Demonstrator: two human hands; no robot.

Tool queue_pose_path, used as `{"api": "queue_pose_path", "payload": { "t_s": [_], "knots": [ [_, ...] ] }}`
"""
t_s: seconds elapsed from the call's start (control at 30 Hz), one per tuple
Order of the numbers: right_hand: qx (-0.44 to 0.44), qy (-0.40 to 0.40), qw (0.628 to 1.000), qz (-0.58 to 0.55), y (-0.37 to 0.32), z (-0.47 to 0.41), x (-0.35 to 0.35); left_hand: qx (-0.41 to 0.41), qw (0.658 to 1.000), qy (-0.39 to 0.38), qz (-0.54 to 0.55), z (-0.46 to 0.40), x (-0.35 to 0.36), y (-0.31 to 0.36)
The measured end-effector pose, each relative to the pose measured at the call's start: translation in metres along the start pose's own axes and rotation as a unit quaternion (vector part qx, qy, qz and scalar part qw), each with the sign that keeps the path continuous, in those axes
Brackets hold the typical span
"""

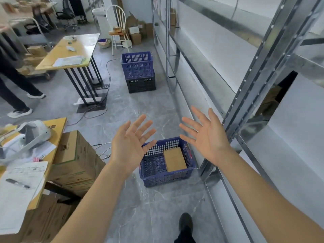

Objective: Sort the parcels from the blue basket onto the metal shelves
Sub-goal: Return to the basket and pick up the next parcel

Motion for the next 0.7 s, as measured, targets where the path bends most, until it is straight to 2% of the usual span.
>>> {"api": "queue_pose_path", "payload": {
  "t_s": [0.37, 0.7],
  "knots": [
    [0.030, -0.023, 0.999, -0.013, -0.048, -0.141, -0.067, 0.004, 0.999, 0.040, -0.006, -0.136, 0.006, 0.007],
    [0.081, -0.017, 0.997, 0.000, -0.040, -0.228, -0.088, -0.031, 0.996, 0.080, 0.021, -0.222, -0.027, 0.003]
  ]
}}
Point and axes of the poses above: each hand's wrist, its own z-axis away from the middle knuckle, its own x-axis out of the palm, y = z × x, the point moved 7 cm from there along -z, towards the middle knuckle, and after that the axes turned 14 degrees about -y, right-handed, at the moved point
